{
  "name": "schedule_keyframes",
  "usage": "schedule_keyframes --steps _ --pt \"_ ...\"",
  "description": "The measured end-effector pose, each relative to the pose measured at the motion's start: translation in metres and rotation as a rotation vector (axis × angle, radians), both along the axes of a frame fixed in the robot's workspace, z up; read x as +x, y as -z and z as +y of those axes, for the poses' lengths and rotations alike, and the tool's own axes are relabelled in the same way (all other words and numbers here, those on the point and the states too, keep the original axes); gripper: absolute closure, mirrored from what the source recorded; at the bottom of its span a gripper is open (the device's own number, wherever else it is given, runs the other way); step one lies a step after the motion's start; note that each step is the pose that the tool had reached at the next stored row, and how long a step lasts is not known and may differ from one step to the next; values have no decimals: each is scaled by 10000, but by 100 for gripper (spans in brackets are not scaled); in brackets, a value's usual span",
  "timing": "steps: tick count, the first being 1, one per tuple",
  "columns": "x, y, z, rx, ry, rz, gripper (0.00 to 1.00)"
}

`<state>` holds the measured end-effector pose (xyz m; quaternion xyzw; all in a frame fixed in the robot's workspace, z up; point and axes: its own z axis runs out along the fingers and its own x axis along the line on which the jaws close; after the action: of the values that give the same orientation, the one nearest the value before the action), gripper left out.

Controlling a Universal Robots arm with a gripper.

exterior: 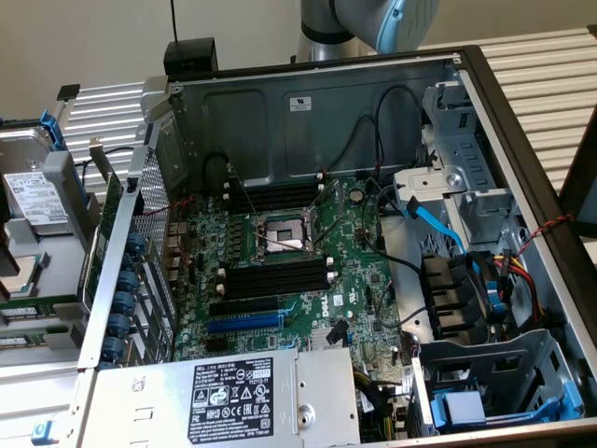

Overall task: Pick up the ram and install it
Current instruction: 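Pick up the ram and move it above insertion slot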

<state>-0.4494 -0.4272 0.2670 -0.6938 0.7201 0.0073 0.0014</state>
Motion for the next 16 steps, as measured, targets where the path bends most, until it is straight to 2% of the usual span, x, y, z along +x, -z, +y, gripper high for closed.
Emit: schedule_keyframes --steps 4,5,16 --pt "1 37 17 -227 -1 0 64" --pt "1 46 23 -258 0 -1 64" --pt "1 114 23 -263 -1 2 64"
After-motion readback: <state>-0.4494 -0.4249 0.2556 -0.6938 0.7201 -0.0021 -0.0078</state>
